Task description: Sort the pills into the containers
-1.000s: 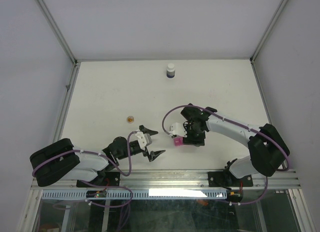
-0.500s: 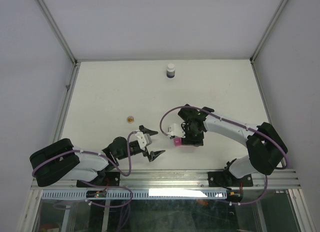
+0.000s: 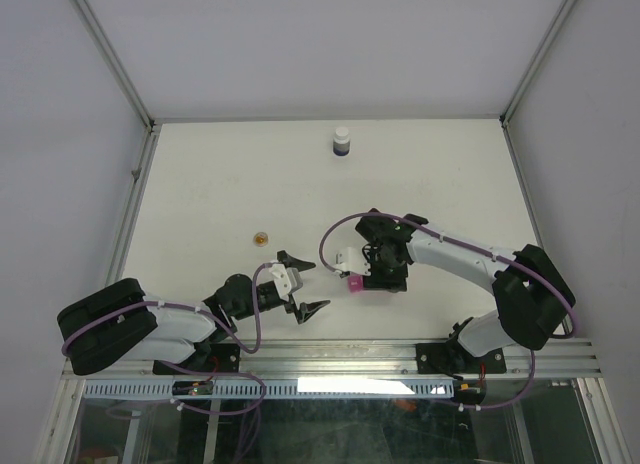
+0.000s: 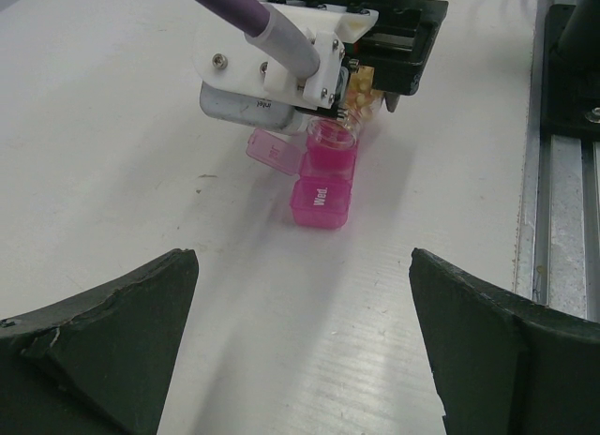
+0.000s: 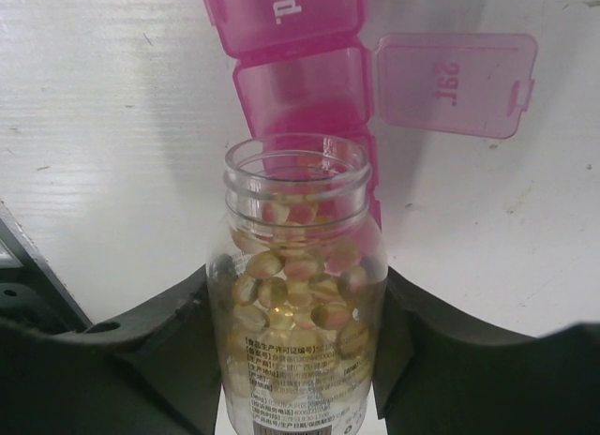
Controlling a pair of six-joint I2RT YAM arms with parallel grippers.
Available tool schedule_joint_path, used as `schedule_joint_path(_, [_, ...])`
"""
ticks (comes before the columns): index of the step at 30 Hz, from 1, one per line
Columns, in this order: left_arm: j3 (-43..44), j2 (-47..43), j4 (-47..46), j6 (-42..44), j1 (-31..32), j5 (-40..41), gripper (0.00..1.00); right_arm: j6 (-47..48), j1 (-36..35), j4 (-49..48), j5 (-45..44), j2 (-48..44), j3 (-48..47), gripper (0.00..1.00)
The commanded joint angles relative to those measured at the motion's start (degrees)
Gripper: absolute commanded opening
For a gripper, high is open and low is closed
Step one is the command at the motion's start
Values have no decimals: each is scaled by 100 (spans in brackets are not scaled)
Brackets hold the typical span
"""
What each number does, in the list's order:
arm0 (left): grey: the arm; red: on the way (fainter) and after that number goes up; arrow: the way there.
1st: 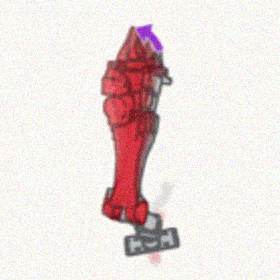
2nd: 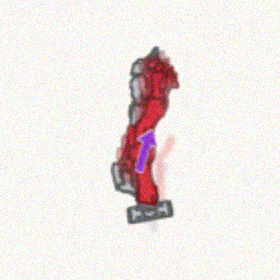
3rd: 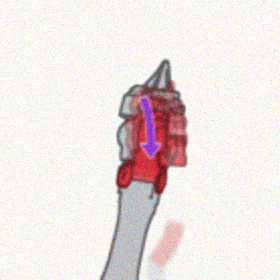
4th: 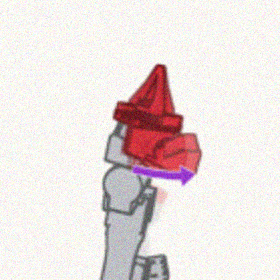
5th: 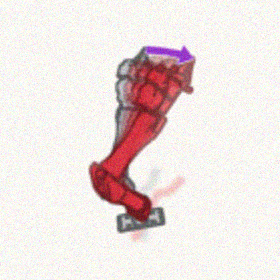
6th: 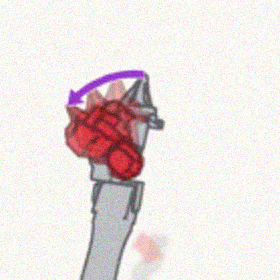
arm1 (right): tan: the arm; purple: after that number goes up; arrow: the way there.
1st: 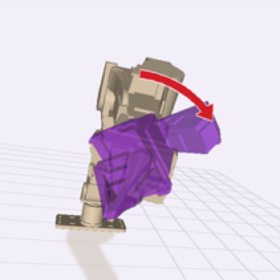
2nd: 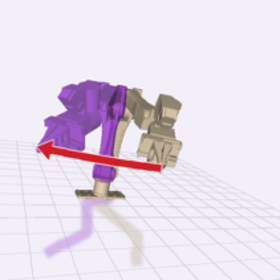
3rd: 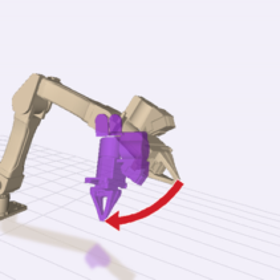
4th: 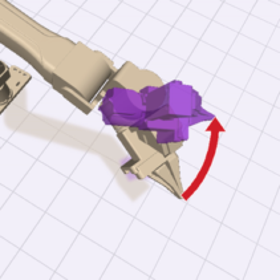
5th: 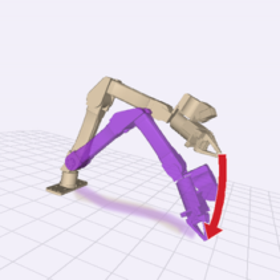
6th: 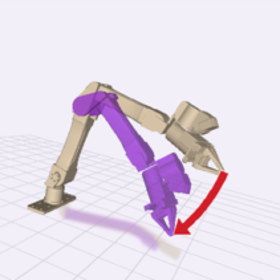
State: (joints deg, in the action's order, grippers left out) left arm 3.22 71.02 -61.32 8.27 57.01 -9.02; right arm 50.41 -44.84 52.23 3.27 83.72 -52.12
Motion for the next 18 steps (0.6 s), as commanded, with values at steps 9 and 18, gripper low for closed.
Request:
schedule_joint_path(9, [-118, -128, -267, -54, 38, -26, 99, -32, -2, -184, -209, -168, 5, 0])
schedule_joint_path(18, [-127, -98, -300, -49, 38, -34, 99, -53, 76, -91, 109, -105, -117, 0])
